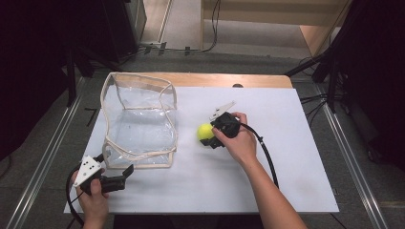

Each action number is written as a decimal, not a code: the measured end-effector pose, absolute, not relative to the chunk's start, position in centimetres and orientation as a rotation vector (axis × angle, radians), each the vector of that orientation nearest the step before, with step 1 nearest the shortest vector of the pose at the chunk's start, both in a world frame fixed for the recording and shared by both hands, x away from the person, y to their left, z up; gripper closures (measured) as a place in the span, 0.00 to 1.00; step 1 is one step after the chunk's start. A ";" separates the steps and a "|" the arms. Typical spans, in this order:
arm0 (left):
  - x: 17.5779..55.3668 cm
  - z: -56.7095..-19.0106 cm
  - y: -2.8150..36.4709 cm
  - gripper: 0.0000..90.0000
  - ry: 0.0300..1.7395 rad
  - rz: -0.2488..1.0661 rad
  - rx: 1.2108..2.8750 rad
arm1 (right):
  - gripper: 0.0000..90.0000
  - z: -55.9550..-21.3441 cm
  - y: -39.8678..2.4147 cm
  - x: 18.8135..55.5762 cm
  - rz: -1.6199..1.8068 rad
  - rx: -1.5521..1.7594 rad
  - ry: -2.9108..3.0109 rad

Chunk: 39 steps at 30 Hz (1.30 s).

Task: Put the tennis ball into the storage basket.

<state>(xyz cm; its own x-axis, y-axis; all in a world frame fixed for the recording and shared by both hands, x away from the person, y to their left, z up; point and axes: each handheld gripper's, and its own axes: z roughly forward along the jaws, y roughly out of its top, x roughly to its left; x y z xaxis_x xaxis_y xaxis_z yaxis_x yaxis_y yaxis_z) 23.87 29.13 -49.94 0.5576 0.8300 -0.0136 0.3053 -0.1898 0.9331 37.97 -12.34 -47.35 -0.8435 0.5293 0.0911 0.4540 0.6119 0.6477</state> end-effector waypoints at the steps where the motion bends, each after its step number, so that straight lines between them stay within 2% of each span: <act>1: 23.9 -49.9 29.1 0.00 0.945 0.632 1.754 | 0.12 -47.4 -12.3 38.0 1.042 0.837 2.723; 26: 23.9 -49.9 29.1 0.00 0.945 0.629 1.753 | 0.13 -48.9 -8.6 39.8 0.938 0.937 2.680; 29: 23.9 -49.9 29.1 0.00 0.944 0.629 1.753 | 0.25 -48.8 -8.8 39.8 0.935 0.957 2.651; 39: 23.9 -50.0 29.1 0.00 0.942 0.631 1.753 | 0.25 -48.4 -9.1 39.6 0.968 0.931 2.692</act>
